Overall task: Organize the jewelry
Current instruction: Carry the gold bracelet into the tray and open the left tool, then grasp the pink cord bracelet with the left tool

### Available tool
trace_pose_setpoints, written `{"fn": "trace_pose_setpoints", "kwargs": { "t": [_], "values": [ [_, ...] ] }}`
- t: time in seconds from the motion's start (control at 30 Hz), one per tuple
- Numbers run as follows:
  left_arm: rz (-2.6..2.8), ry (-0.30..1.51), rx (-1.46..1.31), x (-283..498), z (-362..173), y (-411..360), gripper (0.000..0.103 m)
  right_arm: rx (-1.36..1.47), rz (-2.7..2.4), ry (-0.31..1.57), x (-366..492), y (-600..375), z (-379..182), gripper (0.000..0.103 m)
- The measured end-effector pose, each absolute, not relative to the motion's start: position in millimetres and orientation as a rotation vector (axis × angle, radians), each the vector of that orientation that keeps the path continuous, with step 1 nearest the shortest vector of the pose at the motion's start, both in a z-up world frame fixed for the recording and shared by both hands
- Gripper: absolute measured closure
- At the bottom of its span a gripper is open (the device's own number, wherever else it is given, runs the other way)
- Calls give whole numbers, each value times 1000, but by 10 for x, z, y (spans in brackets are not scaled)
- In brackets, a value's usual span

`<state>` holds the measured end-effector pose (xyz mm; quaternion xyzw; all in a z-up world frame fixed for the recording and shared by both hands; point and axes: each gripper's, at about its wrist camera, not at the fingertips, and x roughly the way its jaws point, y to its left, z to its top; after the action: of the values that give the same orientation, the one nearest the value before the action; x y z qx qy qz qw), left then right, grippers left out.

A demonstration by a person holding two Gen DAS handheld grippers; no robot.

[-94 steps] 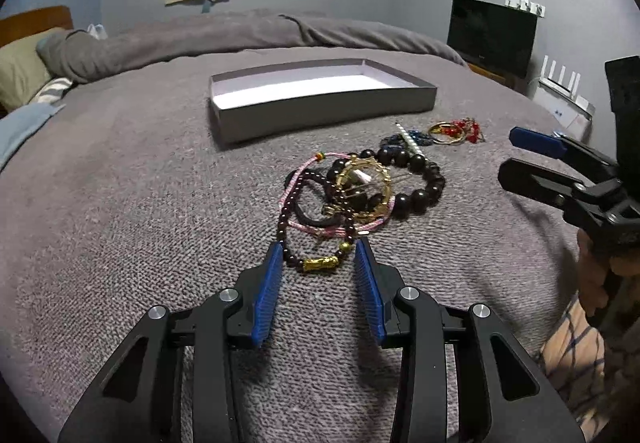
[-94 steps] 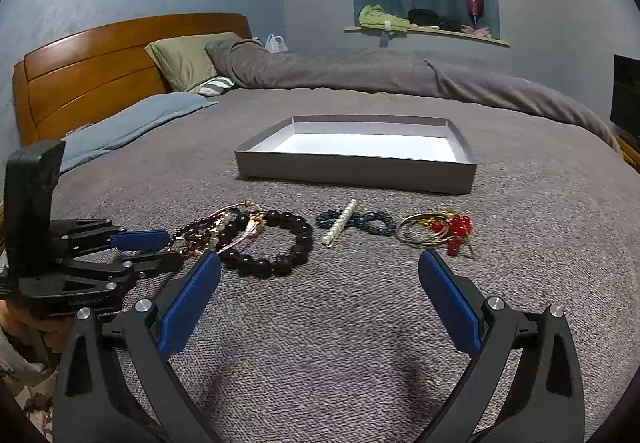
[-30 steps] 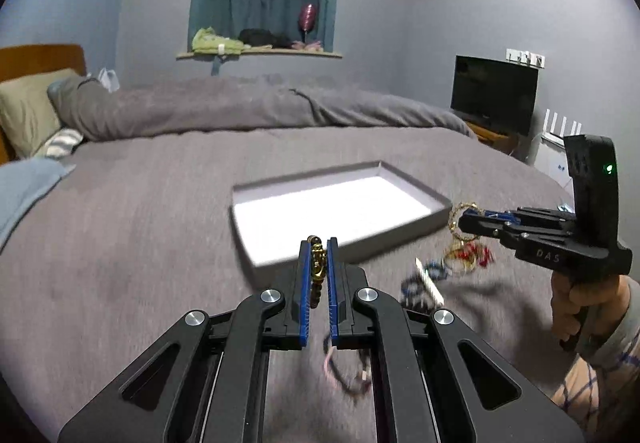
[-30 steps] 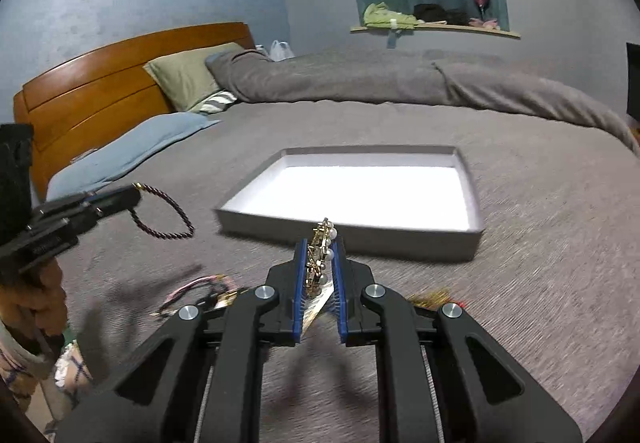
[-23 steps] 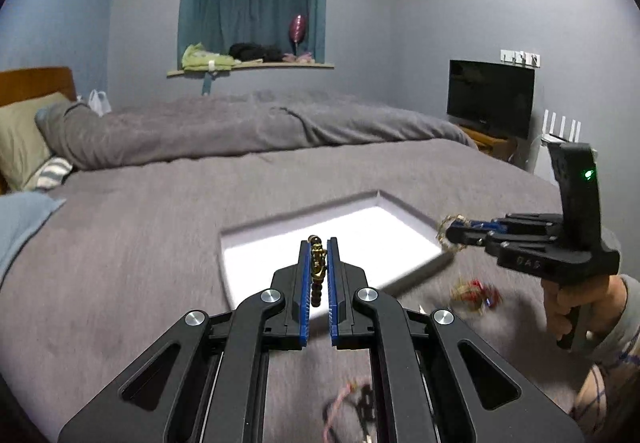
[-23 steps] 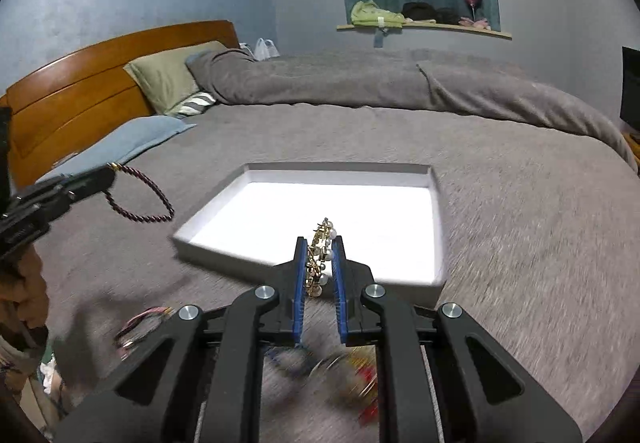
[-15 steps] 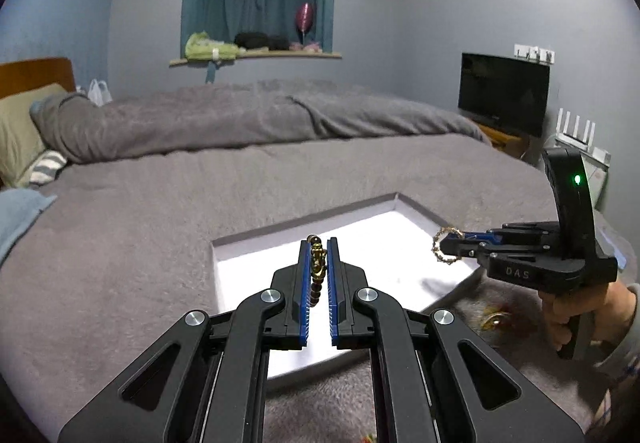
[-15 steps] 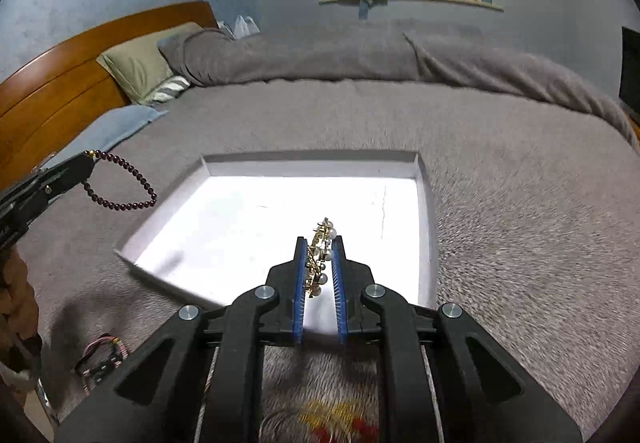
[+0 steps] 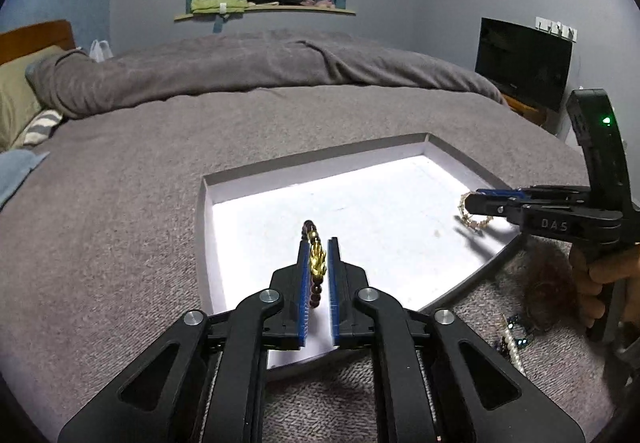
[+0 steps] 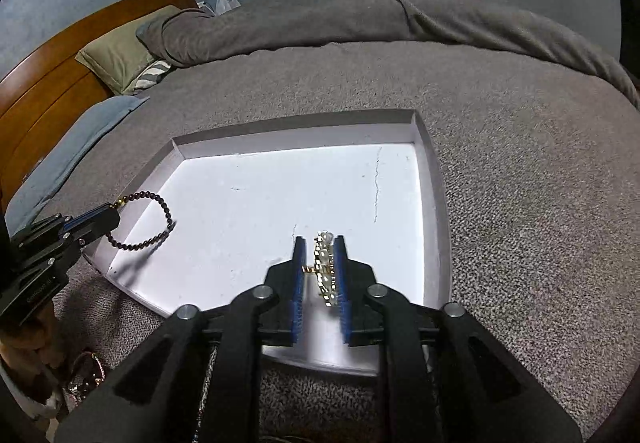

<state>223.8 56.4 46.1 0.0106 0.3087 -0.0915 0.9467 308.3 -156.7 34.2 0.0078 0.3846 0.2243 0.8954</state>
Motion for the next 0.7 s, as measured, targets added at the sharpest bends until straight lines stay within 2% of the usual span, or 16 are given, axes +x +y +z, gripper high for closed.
{"fn": "trace_pose_setpoints", "kwargs": {
  "t": [0.07,0.2,0.23,0.27,0.57,0.63,0.7],
  "values": [
    [-178,606,22,2181,485,577,59,17,468,766,3013,-1589,381,58],
    [-179,561,23,2022,549,608,36,6,452,700,2861,-1633,467,52],
    [-178,547,22,1964,571,623,26,7,448,687,2834,-1649,481,50],
    [-175,535,20,1912,581,632,22,12,445,671,2788,-1672,499,47],
    [-154,529,-16,1483,524,767,21,23,423,581,2285,-1850,586,32],
    [-155,530,-54,1375,503,825,19,9,421,569,2161,-1856,592,31],
    [-152,522,-77,1265,495,861,15,-4,419,550,1999,-1877,587,25]
  ]
}}
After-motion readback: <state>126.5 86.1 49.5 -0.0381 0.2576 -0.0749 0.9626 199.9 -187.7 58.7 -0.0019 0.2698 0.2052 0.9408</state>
